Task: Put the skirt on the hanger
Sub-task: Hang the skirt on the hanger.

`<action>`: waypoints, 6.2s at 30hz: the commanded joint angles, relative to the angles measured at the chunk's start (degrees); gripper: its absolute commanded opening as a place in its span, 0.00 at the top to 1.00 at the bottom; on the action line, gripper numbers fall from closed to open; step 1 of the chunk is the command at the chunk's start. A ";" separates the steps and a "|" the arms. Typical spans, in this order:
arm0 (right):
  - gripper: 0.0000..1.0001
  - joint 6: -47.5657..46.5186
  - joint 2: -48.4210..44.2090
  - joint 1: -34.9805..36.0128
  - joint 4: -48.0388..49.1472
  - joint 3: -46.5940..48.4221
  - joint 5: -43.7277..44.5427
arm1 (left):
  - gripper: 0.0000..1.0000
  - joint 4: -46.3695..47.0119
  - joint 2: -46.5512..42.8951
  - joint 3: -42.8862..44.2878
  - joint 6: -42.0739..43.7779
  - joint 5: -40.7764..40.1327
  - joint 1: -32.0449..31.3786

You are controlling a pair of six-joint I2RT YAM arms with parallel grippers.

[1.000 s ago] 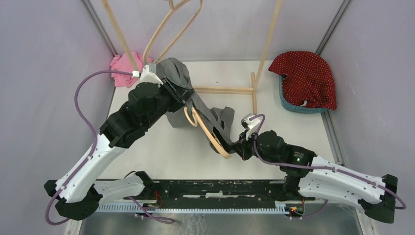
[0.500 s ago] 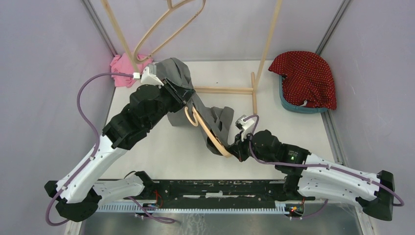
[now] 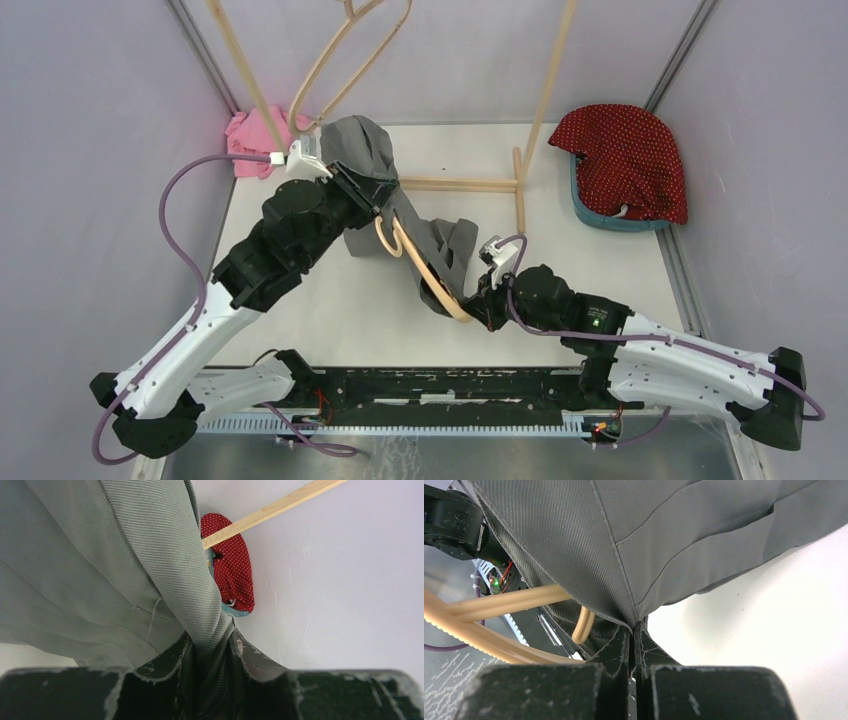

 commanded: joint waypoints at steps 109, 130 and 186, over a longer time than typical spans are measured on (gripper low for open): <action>0.99 3.19 21.09 -2.28 10.98 -11.31 0.01 | 0.52 3.36 23.57 -23.17 20.10 12.03 -32.72; 0.99 3.01 20.24 -2.28 10.33 -11.13 -0.43 | 0.64 6.27 26.08 -27.69 20.62 11.69 -32.51; 0.99 2.19 22.97 -2.27 9.80 -9.83 2.21 | 0.61 7.57 22.55 -33.71 19.99 16.74 -30.53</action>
